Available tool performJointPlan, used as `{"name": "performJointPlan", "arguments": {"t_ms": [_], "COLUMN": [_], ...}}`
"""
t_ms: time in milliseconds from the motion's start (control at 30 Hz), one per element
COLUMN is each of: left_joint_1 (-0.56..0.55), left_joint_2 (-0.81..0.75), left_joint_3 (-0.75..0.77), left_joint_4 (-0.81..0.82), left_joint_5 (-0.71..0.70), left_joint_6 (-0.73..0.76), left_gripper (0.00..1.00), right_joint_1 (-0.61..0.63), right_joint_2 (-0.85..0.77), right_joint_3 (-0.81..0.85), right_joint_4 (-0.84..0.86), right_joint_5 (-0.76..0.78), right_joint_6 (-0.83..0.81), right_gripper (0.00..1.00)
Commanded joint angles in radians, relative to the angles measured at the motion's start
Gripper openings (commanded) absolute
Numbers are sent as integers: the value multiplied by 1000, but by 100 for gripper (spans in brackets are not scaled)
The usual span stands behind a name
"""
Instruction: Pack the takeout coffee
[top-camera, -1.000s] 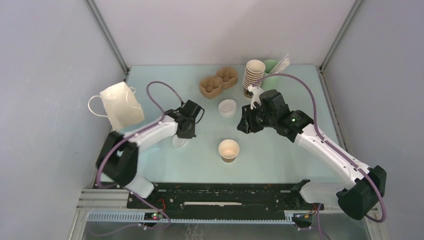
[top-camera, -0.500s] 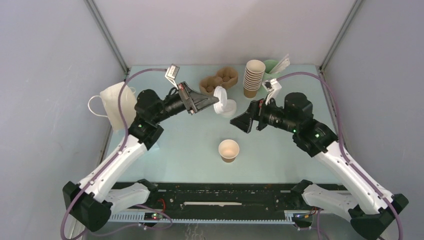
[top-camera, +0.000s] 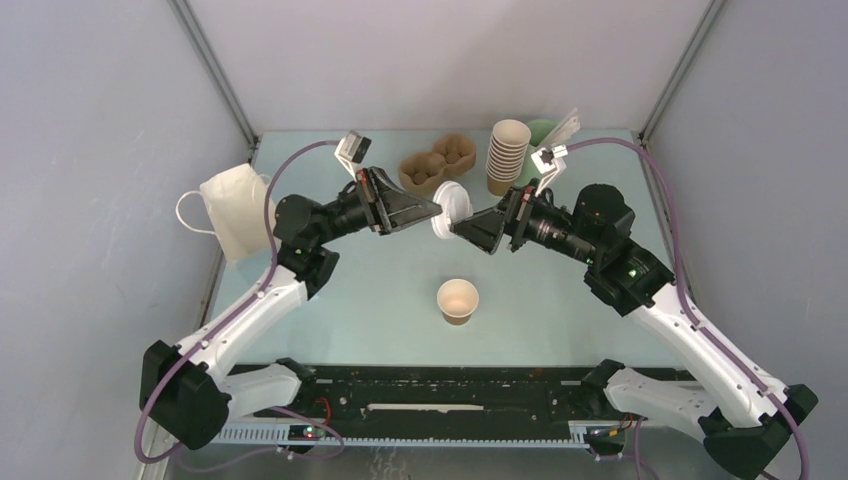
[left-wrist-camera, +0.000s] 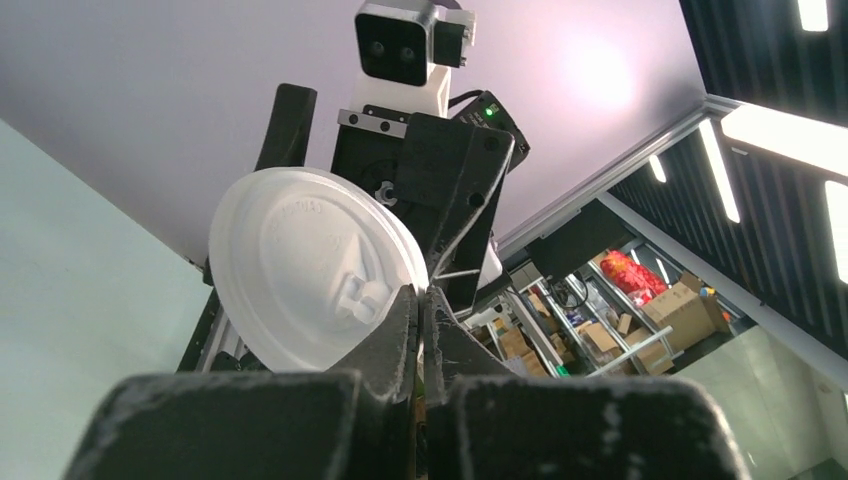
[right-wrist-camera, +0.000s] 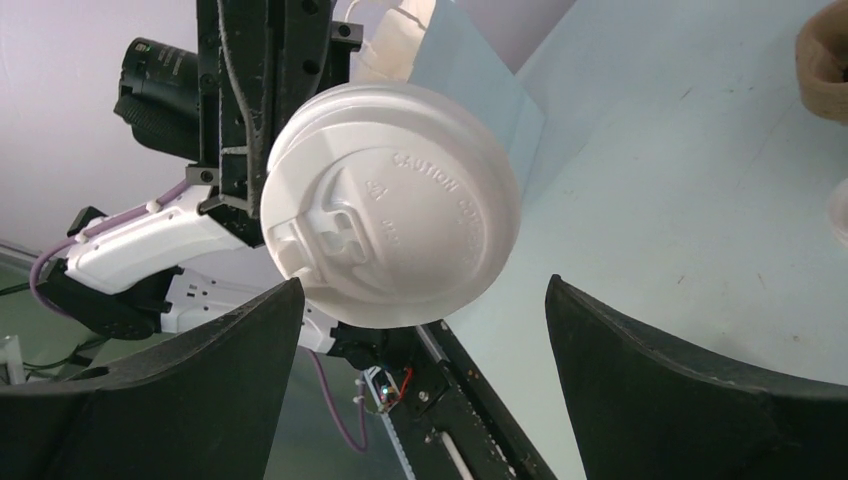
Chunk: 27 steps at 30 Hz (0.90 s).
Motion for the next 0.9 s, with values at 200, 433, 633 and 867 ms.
{"name": "performJointPlan", "arguments": {"t_ms": [200,433,633,867], "left_joint_1": [5,5,5,5], "left_joint_2": [-5,-6,-10,-15], "left_joint_3": [-14,-13,-16,-17], "left_joint_4": [18,18,12,4], "left_joint_5": [27,34,32,31], "left_joint_6": [-11,-12,-12,-7], "left_gripper": [1,1,1,1], "right_joint_1": [107,115,121,137], "right_joint_2": [30,38,51,62], "right_joint_3": [108,120,120,143], "right_joint_4": [-42,-18,-6,-41], "right_joint_5": [178,149,176,244], "right_joint_6": [-75,-80,-66,-83], "right_gripper": [100,100,100,100]}}
